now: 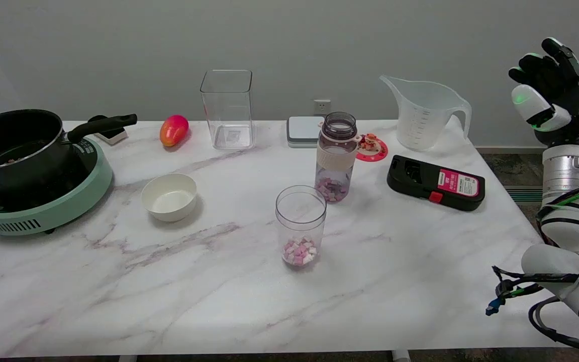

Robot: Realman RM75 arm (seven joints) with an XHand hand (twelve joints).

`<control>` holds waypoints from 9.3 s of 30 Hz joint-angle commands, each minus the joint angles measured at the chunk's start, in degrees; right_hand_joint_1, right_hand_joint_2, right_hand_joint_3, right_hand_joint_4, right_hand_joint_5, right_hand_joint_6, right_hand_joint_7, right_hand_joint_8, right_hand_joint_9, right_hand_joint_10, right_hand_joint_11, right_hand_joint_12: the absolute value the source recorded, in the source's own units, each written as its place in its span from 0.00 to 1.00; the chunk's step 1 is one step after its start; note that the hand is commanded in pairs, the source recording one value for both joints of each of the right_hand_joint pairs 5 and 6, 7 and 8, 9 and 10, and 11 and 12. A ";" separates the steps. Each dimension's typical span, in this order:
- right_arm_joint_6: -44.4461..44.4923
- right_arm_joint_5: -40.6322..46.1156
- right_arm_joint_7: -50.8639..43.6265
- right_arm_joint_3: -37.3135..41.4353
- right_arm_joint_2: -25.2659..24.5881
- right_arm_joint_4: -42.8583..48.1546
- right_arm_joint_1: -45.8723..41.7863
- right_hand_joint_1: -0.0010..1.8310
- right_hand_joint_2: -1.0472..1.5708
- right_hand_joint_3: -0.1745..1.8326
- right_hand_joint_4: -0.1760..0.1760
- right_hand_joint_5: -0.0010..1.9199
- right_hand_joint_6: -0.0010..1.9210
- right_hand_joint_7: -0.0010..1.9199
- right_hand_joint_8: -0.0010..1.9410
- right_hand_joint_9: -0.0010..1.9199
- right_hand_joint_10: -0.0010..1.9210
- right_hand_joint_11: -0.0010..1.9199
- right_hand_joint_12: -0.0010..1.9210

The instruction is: Pick up the measuring cup.

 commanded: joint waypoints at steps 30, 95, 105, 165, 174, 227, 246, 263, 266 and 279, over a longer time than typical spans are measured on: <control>0.21 0.38 14.62 -5.44 2.36 -1.69 1.65 0.66 0.29 0.67 0.50 0.28 0.28 0.30 0.30 0.32 0.32 0.34 0.34; -15.92 -9.57 -22.05 -7.61 0.23 32.90 -4.27 0.67 0.34 0.64 0.50 0.29 0.29 0.38 0.38 0.35 0.35 0.35 0.35; -16.20 -9.38 -22.74 -9.65 -1.90 37.24 -10.65 0.66 0.31 0.65 0.50 0.28 0.28 0.29 0.29 0.33 0.33 0.33 0.33; 9.56 -12.45 -30.97 -26.57 -15.07 8.84 -16.34 0.67 0.24 0.69 0.50 0.18 0.18 0.29 0.28 0.34 0.34 0.35 0.35; 6.77 -12.72 -30.92 -28.24 -16.81 9.38 -10.97 0.67 0.26 0.65 0.50 0.16 0.16 0.26 0.26 0.32 0.32 0.33 0.33; 11.83 -17.36 -19.89 -35.65 -23.51 -6.97 -3.17 0.61 0.27 0.66 0.50 0.09 0.09 0.23 0.22 0.27 0.27 0.27 0.27; 9.68 -21.85 -14.70 -36.32 -24.88 -9.03 -1.30 0.63 0.28 0.70 0.50 0.09 0.09 0.24 0.23 0.27 0.27 0.27 0.27; 10.24 -23.27 -12.73 -36.10 -24.33 -10.16 -1.30 0.68 0.32 0.75 0.50 0.08 0.08 0.24 0.24 0.28 0.27 0.27 0.27; 9.94 -23.31 -12.73 -35.94 -24.33 -10.16 -1.27 0.69 0.33 0.75 0.50 0.09 0.09 0.24 0.24 0.28 0.28 0.27 0.27; 9.76 -22.76 -12.81 -35.49 -24.01 -10.19 -1.15 0.76 0.53 0.61 0.50 0.13 0.13 0.32 0.32 0.44 0.44 0.41 0.41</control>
